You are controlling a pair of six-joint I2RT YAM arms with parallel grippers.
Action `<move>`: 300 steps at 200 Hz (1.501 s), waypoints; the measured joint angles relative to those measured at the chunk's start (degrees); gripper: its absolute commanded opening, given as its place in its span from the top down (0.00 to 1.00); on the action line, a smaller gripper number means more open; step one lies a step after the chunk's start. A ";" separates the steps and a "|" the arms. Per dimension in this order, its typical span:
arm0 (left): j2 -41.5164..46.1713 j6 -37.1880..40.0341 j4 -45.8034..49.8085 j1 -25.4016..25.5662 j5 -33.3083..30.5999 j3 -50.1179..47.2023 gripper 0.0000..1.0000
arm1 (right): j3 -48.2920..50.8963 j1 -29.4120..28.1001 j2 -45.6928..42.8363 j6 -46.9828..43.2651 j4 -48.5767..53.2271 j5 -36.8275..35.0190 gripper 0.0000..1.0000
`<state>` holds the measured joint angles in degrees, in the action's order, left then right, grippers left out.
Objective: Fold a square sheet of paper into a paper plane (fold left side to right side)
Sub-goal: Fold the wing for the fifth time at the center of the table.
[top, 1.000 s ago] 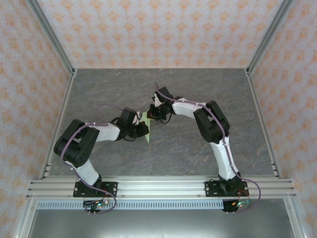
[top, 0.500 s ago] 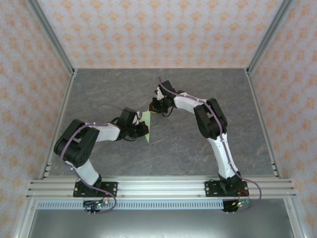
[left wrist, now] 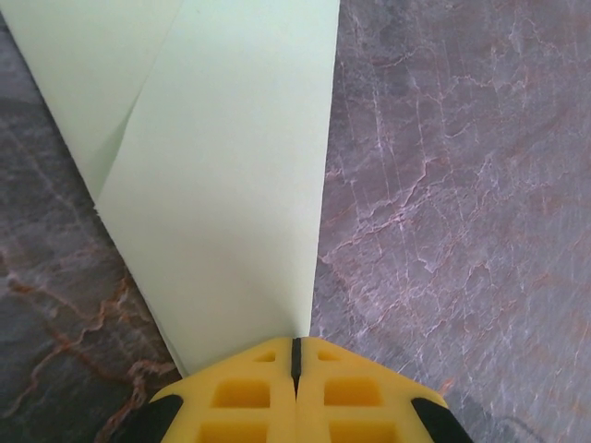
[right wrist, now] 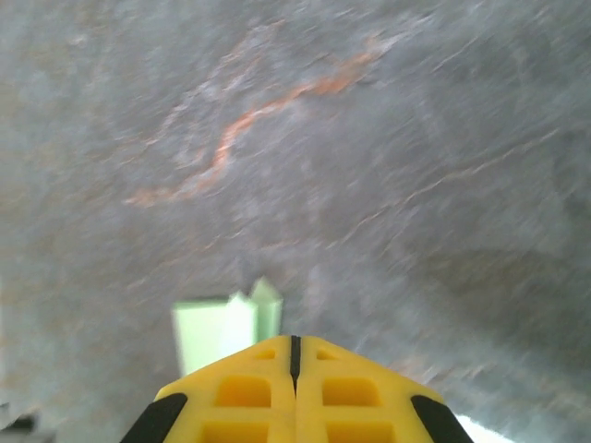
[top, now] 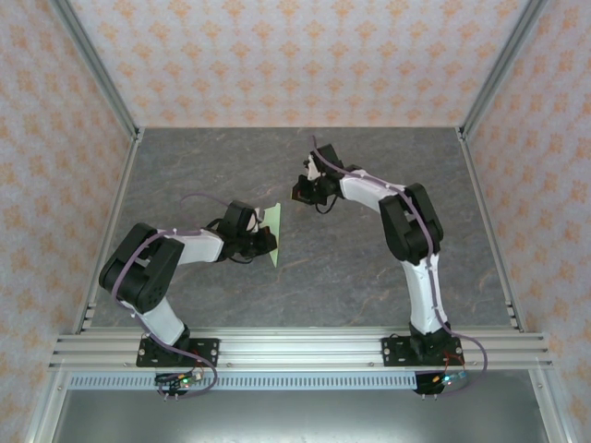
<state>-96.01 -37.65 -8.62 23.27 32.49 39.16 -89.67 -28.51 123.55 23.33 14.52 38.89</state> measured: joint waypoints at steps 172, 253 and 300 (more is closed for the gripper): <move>6.19 -1.81 4.15 0.00 4.20 0.28 1.00 | -0.39 -6.10 6.38 6.05 -4.70 4.15 1.00; 1.42 -2.82 3.74 0.00 6.05 0.55 1.00 | -1.60 -6.14 6.38 4.66 -1.86 3.30 1.00; 1.53 -2.82 2.84 0.00 6.08 -1.95 1.00 | -2.08 -6.21 6.47 4.07 -0.79 2.91 1.00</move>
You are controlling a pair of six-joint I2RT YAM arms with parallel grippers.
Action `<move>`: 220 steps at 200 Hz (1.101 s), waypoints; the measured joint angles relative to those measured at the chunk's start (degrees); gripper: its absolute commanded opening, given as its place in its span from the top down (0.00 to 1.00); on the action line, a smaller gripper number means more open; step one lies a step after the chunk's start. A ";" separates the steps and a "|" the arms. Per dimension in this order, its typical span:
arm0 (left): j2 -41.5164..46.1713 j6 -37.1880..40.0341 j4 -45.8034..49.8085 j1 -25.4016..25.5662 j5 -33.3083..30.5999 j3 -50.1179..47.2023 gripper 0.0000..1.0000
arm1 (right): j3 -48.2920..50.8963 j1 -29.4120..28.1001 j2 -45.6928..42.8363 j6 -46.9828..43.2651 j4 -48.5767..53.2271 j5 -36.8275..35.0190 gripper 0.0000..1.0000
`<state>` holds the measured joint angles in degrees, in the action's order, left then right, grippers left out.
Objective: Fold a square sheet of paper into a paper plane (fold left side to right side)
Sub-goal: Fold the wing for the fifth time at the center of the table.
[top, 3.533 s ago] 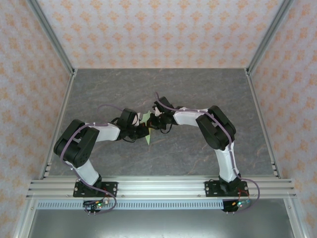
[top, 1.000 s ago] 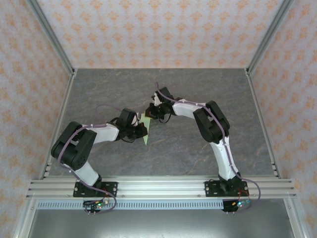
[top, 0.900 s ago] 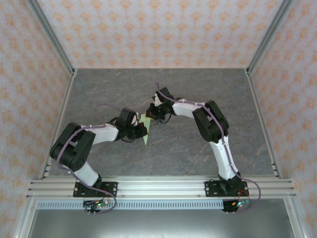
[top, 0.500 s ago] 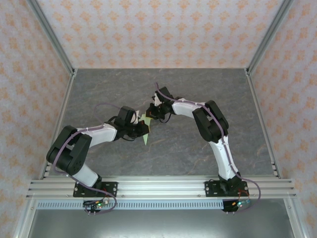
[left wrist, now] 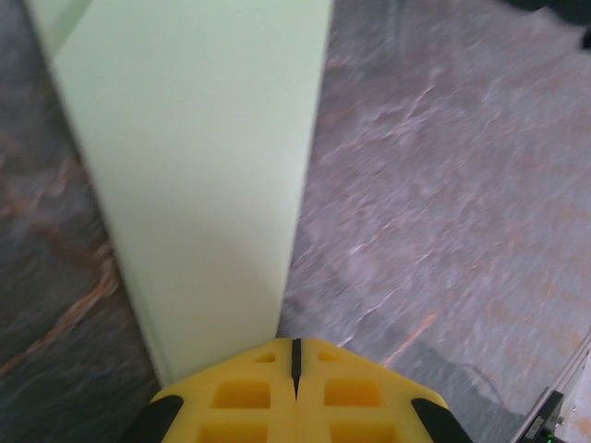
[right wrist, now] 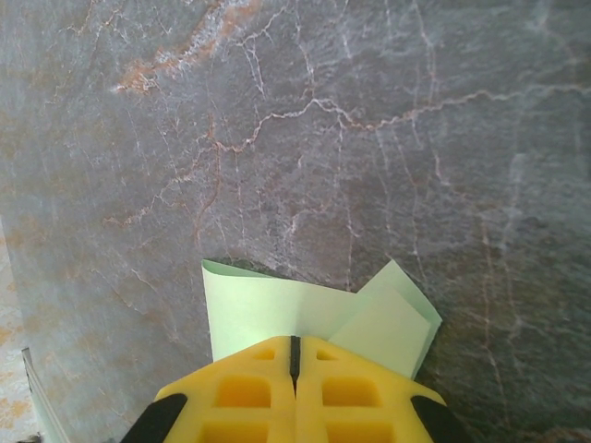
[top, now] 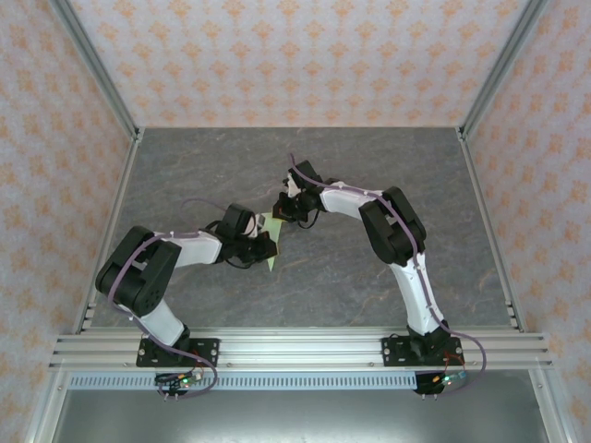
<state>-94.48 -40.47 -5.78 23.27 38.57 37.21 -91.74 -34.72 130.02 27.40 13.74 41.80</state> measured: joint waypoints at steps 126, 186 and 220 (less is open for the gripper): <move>12.00 0.44 -0.68 1.18 0.35 -12.26 1.00 | -1.66 -0.02 0.68 -0.48 2.32 0.09 1.00; 19.63 1.11 5.25 1.51 -0.26 -14.43 1.00 | -3.45 -0.04 0.87 -1.99 4.66 -0.90 0.91; 28.89 2.16 14.91 1.55 -7.96 -11.10 0.97 | -4.83 -0.04 -1.14 -4.87 9.11 -6.56 0.75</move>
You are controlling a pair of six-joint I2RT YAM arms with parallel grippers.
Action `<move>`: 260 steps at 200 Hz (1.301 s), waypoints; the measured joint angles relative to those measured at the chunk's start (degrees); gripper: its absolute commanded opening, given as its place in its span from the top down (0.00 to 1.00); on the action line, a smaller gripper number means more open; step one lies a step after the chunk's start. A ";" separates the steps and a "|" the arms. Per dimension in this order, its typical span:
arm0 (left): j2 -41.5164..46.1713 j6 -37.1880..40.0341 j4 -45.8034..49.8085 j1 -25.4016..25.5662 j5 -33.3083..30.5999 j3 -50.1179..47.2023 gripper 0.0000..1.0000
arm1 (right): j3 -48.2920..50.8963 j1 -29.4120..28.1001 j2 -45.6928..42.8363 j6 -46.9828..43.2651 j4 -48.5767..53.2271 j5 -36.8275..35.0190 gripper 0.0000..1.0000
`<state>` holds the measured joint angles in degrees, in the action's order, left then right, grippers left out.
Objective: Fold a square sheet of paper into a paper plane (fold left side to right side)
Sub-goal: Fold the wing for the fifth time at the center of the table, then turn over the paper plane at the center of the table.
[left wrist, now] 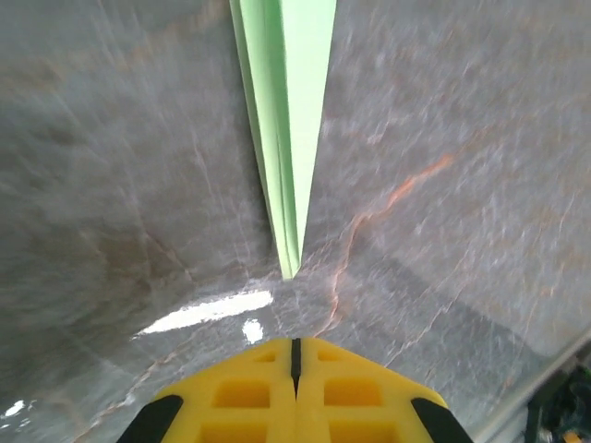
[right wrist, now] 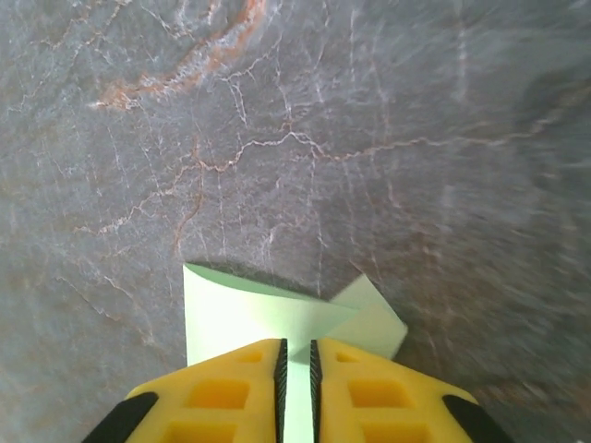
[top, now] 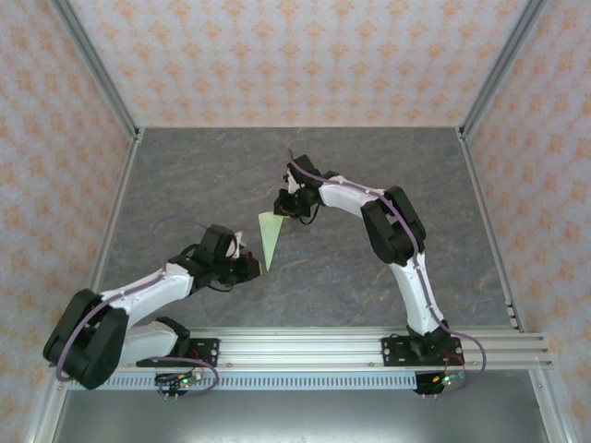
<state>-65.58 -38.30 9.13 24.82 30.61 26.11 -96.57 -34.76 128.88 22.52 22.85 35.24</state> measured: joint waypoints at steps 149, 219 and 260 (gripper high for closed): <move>21.79 0.68 18.14 0.00 -33.03 6.71 0.66 | -11.21 -20.06 0.15 -1.33 22.27 -33.44 0.39; 22.73 0.66 18.78 0.00 -33.27 6.16 0.65 | -13.35 -19.98 3.08 -1.79 27.74 -40.76 0.69; 22.73 0.66 18.78 0.00 -33.27 6.16 0.65 | -9.62 -19.96 0.04 -2.05 27.87 -41.72 0.73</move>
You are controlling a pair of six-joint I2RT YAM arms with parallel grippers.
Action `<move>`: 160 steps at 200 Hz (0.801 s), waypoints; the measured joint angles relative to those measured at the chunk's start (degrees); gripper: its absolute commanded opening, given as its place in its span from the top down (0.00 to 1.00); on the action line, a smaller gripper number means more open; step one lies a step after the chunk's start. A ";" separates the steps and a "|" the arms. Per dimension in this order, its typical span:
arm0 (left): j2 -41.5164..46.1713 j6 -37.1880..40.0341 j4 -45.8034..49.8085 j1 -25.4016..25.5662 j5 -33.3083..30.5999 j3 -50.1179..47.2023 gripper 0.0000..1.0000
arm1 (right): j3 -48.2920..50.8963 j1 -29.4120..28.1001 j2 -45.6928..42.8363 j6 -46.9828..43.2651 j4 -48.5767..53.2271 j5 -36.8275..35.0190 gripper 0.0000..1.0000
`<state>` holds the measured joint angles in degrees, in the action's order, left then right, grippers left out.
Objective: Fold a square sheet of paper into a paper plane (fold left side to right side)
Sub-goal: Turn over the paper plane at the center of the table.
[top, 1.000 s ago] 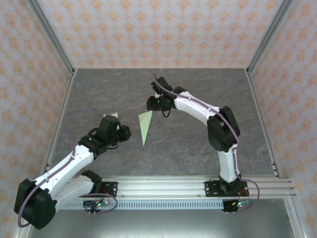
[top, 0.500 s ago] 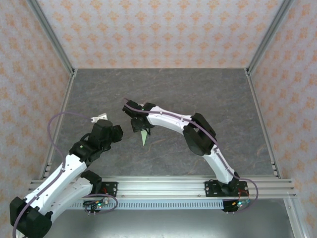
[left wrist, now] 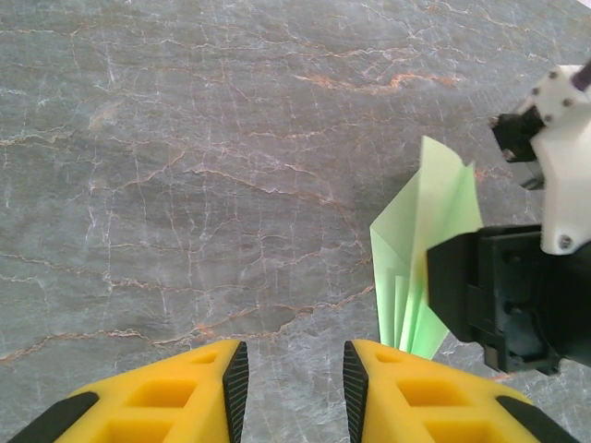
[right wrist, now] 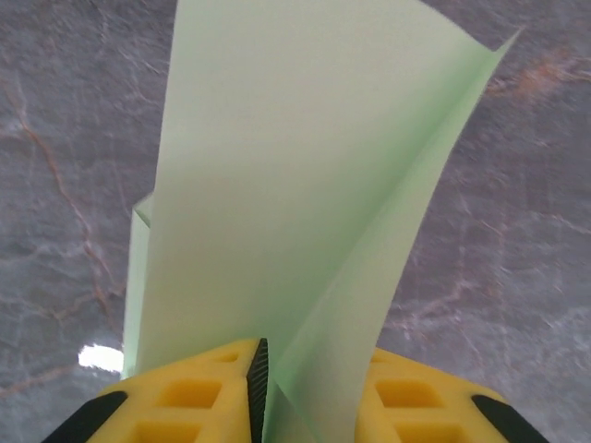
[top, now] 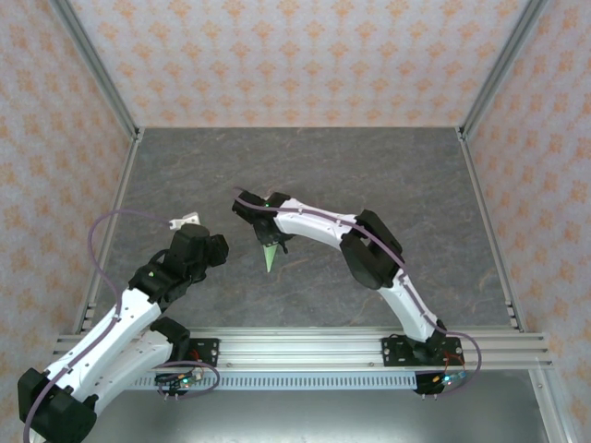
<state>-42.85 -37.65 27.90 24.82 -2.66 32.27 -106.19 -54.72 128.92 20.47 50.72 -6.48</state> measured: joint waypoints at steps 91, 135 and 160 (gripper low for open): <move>-1.01 0.00 -0.02 0.00 0.02 0.00 0.65 | 13.64 3.30 -10.78 2.54 -6.71 6.58 0.92; -1.95 0.00 -0.02 0.00 0.07 0.00 0.65 | 21.20 6.08 -16.28 2.58 -12.04 11.89 0.95; -2.58 0.00 -0.07 0.00 0.42 0.00 0.65 | 27.63 9.66 -22.80 -0.07 -14.88 16.15 0.95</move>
<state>-45.43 -37.65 27.83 24.82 -2.24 32.27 -78.56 -45.06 106.13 20.40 35.83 9.67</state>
